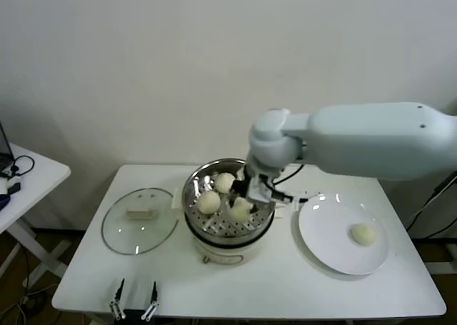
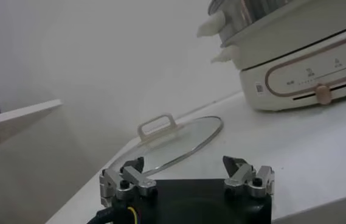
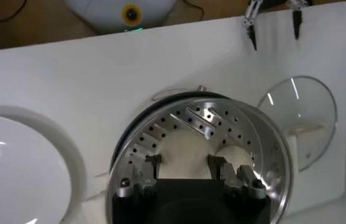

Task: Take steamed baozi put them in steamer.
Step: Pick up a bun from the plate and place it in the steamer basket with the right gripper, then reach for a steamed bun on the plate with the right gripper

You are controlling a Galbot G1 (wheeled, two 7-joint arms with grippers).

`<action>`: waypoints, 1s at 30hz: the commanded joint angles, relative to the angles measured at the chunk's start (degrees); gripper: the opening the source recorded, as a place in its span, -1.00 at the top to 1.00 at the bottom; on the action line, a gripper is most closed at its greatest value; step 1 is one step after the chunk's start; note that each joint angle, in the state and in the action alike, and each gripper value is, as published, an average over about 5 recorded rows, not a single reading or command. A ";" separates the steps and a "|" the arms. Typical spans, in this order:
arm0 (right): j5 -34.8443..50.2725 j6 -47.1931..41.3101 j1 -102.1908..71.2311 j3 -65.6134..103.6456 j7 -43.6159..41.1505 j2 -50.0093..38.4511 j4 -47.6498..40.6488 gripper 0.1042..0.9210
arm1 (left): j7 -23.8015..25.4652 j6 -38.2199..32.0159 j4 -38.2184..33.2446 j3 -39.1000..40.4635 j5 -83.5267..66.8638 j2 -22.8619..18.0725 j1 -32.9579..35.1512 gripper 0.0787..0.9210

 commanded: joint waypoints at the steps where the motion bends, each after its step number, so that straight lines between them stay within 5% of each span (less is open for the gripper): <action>1: -9.15 1.15 -7.38 -0.82 1.31 7.59 -4.62 -0.12 | 0.03 -0.05 0.50 0.06 0.27 -0.02 -0.10 -0.77; 15: -9.45 1.36 -8.44 -1.03 1.51 7.72 -5.41 -0.16 | -0.18 -0.39 0.54 -0.16 0.46 0.05 0.19 -0.77; 24: -4.52 3.33 0.24 -1.08 -0.55 2.38 -6.57 -0.68 | -0.19 -0.41 0.19 -0.23 0.55 -0.02 0.27 -0.77; 30: 7.79 3.77 13.69 -10.72 -5.96 -6.26 -12.05 -0.76 | -0.17 -0.35 -0.12 -0.09 0.76 0.00 0.20 -0.77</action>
